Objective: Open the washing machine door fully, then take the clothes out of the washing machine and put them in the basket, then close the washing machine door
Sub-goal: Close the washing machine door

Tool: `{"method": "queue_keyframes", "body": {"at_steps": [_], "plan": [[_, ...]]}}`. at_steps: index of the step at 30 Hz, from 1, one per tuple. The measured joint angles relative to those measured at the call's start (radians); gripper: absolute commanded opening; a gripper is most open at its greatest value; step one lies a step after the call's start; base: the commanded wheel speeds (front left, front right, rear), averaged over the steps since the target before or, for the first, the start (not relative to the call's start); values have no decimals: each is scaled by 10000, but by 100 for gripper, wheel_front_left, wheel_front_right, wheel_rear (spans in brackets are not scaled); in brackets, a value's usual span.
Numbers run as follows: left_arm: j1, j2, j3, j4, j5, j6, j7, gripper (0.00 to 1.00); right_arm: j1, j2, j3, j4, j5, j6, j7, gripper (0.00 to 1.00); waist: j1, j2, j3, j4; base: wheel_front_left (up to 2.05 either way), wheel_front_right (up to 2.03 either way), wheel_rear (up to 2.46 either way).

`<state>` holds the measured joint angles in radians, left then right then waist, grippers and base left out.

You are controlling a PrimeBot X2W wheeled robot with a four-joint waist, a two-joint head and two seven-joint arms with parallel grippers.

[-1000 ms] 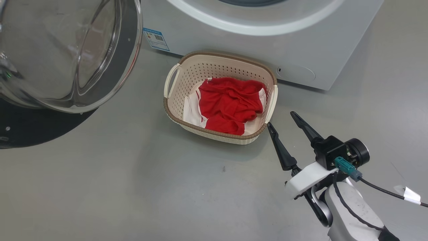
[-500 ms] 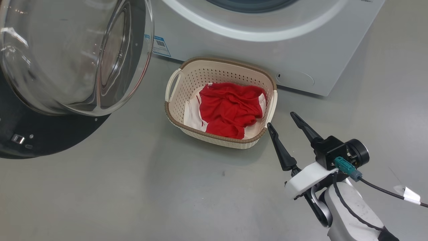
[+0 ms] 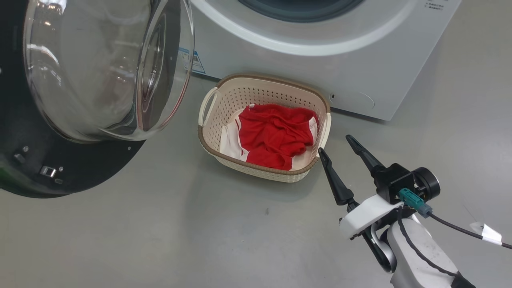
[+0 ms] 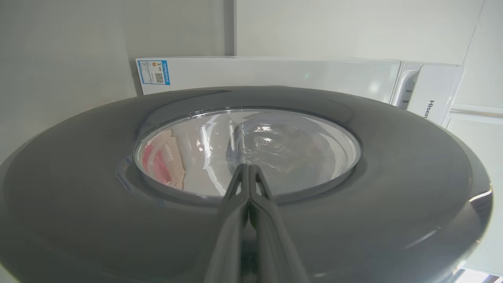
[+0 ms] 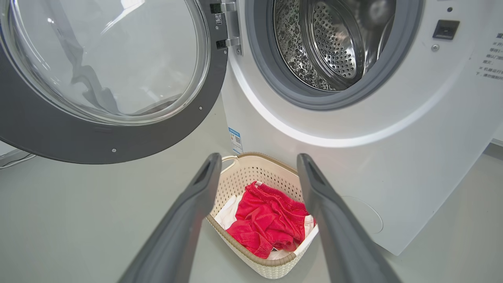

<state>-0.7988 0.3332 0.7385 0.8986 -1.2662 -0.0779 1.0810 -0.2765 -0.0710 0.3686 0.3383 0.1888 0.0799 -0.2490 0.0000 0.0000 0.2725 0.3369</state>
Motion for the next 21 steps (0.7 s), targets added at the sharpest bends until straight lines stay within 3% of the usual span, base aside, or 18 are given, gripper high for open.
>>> {"method": "queue_keyframes", "body": {"at_steps": [21], "plan": [[686, -1141, 27, -1011, -892, -299, 1588, 0, 186, 44, 54, -19, 61, -4, 0, 100, 0, 0, -223, -49, 0, 0, 0]]}}
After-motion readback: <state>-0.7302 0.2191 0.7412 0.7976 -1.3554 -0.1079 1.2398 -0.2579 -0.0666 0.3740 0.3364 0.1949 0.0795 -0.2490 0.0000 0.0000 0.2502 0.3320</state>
